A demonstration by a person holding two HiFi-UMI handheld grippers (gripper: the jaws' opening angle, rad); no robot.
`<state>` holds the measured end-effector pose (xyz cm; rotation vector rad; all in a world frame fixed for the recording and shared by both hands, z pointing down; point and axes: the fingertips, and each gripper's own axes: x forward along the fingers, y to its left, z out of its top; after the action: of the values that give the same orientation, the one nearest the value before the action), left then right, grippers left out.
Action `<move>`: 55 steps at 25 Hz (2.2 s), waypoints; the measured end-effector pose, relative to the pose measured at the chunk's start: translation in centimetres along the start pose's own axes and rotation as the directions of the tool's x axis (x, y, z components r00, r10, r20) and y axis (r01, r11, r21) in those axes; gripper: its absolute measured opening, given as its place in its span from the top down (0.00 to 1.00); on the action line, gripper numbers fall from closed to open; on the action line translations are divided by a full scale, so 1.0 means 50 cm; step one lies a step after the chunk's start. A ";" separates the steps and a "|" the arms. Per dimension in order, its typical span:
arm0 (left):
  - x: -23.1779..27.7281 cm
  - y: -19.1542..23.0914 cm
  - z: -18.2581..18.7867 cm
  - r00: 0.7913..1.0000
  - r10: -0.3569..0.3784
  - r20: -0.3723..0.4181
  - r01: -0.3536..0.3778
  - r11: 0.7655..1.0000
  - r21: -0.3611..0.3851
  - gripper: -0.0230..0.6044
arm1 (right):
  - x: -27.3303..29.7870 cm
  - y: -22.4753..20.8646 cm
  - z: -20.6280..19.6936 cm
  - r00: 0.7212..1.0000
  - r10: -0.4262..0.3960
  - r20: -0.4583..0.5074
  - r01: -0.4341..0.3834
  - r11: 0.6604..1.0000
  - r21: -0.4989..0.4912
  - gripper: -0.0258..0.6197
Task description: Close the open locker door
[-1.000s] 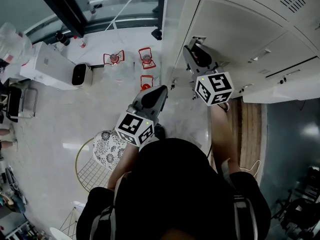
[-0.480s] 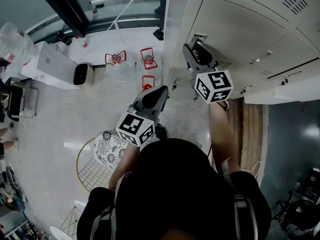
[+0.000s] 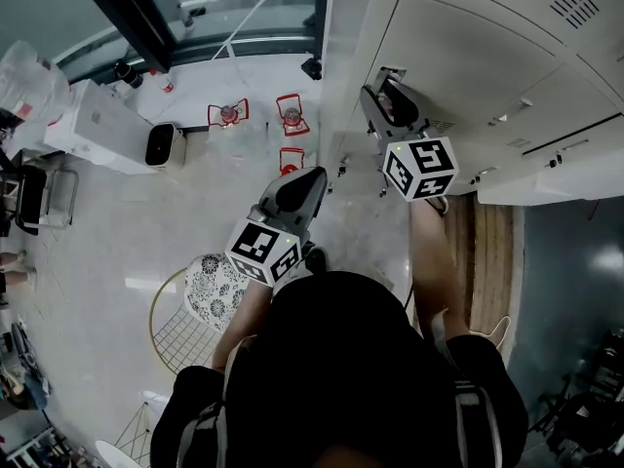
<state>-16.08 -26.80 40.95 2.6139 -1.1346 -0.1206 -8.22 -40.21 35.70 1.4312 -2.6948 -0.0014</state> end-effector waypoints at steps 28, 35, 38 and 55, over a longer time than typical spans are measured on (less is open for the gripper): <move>-0.004 -0.164 -0.031 1.000 0.012 0.003 -0.012 1.000 0.006 0.93 | -0.293 0.019 -0.020 0.999 0.044 -0.007 -0.044 0.998 0.051 0.75; 0.006 -0.277 -0.076 1.000 0.005 -0.028 -0.005 1.000 0.002 0.93 | -0.427 0.022 -0.059 0.998 0.061 -0.025 -0.059 0.996 0.073 0.77; 0.004 -0.331 -0.105 0.999 0.004 -0.048 -0.004 1.000 0.003 0.93 | -0.486 0.017 -0.084 0.998 0.059 -0.039 -0.055 0.994 0.091 0.79; -0.038 -0.578 -0.204 0.996 -0.036 -0.087 0.038 0.999 0.022 0.93 | -0.780 0.029 -0.137 0.999 0.007 -0.036 -0.003 0.992 0.123 0.93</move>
<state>4.82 -4.36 42.11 2.6341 -1.0643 -0.0010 12.88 -6.86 39.51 1.4414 -2.7120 0.1915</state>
